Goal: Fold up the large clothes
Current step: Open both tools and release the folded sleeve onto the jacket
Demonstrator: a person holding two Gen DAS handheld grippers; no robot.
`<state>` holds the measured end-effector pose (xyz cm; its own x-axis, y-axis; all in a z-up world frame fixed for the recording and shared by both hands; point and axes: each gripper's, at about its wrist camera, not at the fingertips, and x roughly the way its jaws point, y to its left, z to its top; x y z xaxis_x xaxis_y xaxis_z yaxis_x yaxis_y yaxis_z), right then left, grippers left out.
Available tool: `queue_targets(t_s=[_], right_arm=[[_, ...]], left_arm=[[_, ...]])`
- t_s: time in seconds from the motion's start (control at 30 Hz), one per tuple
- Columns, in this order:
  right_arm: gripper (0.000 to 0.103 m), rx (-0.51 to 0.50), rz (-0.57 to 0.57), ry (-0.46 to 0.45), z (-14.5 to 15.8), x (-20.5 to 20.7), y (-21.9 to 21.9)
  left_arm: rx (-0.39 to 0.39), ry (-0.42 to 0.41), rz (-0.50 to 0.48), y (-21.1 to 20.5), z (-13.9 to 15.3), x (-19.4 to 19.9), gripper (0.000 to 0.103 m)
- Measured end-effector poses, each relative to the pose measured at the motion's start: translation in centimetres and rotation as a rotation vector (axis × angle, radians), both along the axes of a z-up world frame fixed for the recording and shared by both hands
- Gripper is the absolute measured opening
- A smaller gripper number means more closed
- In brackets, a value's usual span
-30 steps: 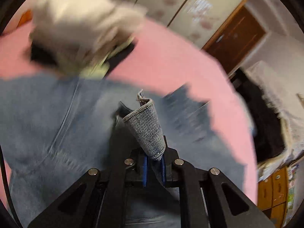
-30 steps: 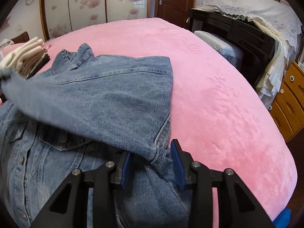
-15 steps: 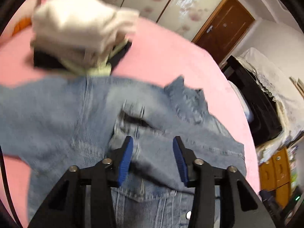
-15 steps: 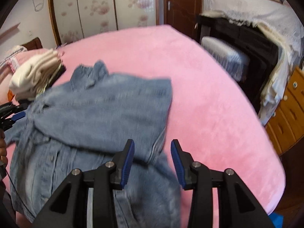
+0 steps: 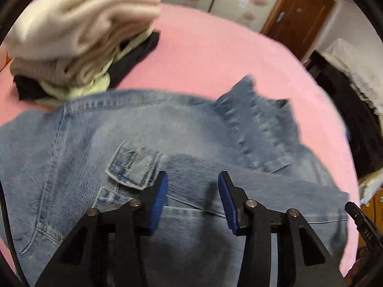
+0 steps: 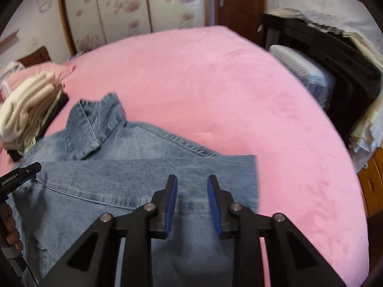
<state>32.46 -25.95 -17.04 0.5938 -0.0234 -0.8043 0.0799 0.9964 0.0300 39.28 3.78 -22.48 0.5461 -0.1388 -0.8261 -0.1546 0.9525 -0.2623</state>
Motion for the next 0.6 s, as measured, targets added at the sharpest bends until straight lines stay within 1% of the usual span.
queue_targets(t_s=[0.03, 0.07, 0.1, 0.17, 0.27, 0.3, 0.37, 0.4, 0.43, 0.47, 0.5, 0.53, 0.6], right_arm=[[0.025, -0.020, -0.005, 0.023, -0.8, 0.7, 0.0], [0.025, -0.040, -0.023, 0.054, -1.7, 1.2, -0.3], [0.022, -0.062, -0.046, 0.074, -2.4, 1.5, -0.7], [0.022, -0.110, -0.119, 0.096, -3.4, 1.7, -2.3], [0.022, -0.067, -0.182, 0.108, -3.6, 1.1, -5.0], [0.022, -0.072, -0.192, 0.111, -3.5, 0.8, -5.4], [0.022, -0.034, -0.194, 0.109, -2.8, -0.2, -6.0], [0.022, -0.006, -0.189, 0.100, -2.2, -0.8, -6.0], [0.022, 0.025, -0.177, 0.087, -1.5, -1.6, -5.8], [0.022, 0.058, -0.153, 0.069, -0.7, -2.7, -5.3], [0.022, 0.077, -0.130, 0.055, -0.1, -3.7, -4.7], [0.022, 0.087, -0.102, 0.040, 0.5, -4.7, -3.8], [0.022, 0.090, -0.037, 0.022, 1.4, -7.3, -1.2]], left_arm=[[0.006, 0.010, 0.001, 0.3, -0.7, 0.1, 0.031], [0.015, 0.008, -0.006, 0.5, -1.1, 0.0, 0.028], [0.017, 0.004, -0.019, 0.6, -1.4, 0.0, 0.027], [0.021, -0.009, -0.049, 0.6, -1.6, -0.2, 0.027], [0.031, -0.013, -0.079, 0.7, -1.5, -0.5, 0.027], [0.037, -0.009, -0.086, 0.6, -1.4, -0.5, 0.027], [0.054, 0.001, -0.092, 0.7, -0.5, -1.2, 0.028], [0.067, 0.002, -0.094, 0.6, 0.2, -1.7, 0.031], [0.068, -0.004, -0.100, 0.6, 0.9, -2.1, 0.039], [0.066, -0.022, -0.104, 0.7, 1.7, -3.0, 0.043], [0.064, -0.039, -0.105, 0.8, 2.3, -3.8, 0.049], [0.066, -0.053, -0.106, 0.9, 3.1, -4.8, 0.055], [0.066, -0.059, -0.106, 1.3, 4.2, -6.7, 0.062]])
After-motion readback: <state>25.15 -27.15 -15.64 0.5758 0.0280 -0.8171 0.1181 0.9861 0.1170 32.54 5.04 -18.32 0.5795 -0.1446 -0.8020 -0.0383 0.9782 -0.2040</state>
